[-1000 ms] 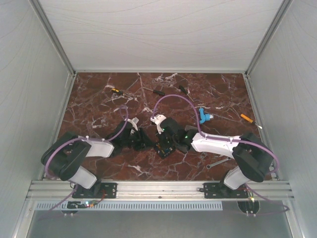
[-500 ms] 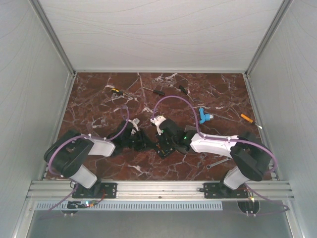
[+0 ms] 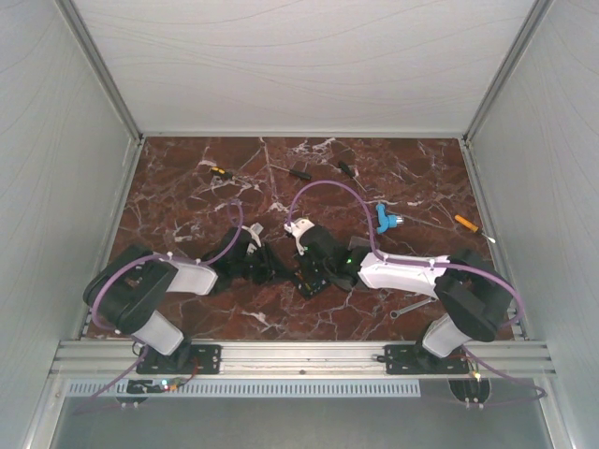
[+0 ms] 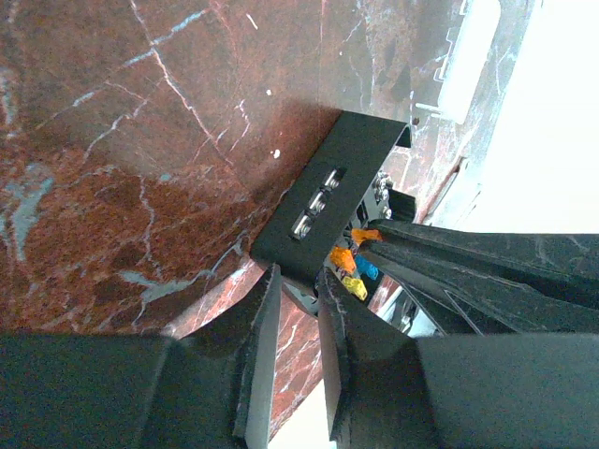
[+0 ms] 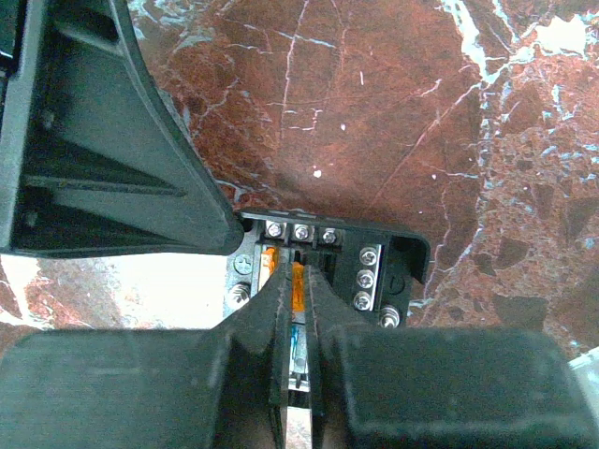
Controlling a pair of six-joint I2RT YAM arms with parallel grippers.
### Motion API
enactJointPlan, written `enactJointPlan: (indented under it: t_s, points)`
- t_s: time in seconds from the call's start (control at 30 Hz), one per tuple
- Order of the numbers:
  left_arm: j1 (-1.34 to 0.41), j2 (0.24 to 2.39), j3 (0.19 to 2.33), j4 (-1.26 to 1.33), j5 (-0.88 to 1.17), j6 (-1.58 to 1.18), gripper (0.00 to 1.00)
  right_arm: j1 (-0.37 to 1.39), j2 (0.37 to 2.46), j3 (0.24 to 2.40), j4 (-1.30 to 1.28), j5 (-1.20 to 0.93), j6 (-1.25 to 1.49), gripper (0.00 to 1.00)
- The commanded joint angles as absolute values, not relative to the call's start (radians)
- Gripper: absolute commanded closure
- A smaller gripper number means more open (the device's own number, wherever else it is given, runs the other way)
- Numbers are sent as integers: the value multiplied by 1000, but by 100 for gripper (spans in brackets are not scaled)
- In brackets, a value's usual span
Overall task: Snap on the fuse box
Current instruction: Install the fuse at the fuse box base.
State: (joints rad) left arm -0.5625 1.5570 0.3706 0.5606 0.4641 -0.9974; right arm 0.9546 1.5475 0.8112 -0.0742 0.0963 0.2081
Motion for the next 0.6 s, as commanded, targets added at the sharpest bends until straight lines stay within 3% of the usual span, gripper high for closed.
enactJointPlan:
  t_s: [0.0, 0.23, 0.57]
  points:
    - [-560, 1567, 385, 618, 471, -1003, 80, 969, 1572, 820, -60, 114, 222, 96]
    - [-560, 1565, 384, 618, 471, -1006, 81, 974, 1568, 830, -79, 109, 221, 86]
    - [-561, 1534, 366, 618, 458, -1024, 80, 975, 1509, 835, -114, 102, 255, 80]
